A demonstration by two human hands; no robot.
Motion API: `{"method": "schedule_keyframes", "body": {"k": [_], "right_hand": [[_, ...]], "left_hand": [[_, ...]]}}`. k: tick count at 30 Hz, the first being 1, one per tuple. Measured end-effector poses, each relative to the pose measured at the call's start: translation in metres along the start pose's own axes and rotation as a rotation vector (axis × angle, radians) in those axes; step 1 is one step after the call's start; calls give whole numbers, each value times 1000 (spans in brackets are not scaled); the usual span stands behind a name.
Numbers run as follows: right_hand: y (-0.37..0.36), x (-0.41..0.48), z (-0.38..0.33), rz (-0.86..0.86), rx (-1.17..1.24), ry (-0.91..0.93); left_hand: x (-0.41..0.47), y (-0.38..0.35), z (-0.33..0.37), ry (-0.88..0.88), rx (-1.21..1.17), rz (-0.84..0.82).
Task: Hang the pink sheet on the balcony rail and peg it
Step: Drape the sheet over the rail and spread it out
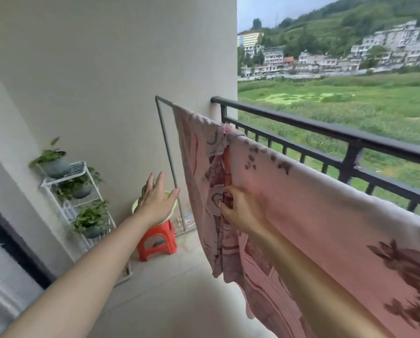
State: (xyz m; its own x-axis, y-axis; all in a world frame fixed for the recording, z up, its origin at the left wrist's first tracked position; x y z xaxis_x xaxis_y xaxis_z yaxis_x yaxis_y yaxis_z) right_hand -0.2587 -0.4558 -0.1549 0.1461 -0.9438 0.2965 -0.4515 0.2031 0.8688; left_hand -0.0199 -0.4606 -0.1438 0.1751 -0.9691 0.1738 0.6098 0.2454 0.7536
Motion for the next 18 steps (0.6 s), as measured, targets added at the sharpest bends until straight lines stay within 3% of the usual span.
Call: {"method": "schedule_keyframes", "body": {"k": [6, 11, 14, 18], "right_hand": [[-37, 110, -55, 96, -16, 149], [-12, 198, -113, 358, -337, 284], [-6, 260, -138, 434, -581, 223], [-27, 335, -141, 316, -655, -34]], "left_hand": [[107, 6, -54, 10, -81, 8], [222, -10, -92, -7, -219, -37], [295, -21, -106, -34, -337, -104], [385, -17, -102, -122, -429, -182]]}}
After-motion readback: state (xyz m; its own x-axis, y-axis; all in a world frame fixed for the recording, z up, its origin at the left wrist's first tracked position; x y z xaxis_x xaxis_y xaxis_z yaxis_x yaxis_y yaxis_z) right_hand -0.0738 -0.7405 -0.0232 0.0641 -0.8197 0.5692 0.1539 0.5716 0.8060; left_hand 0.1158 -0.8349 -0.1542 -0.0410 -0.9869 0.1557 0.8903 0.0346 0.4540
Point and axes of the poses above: each hand's wrist, its own x-axis towards the middle knuckle, its own y-axis out of the back of the hand, z = x × y, the point moved 9 cm from there along x, towards the middle knuckle, and after that the axes turned 11 degrees about -x, right-handed, at the moved point
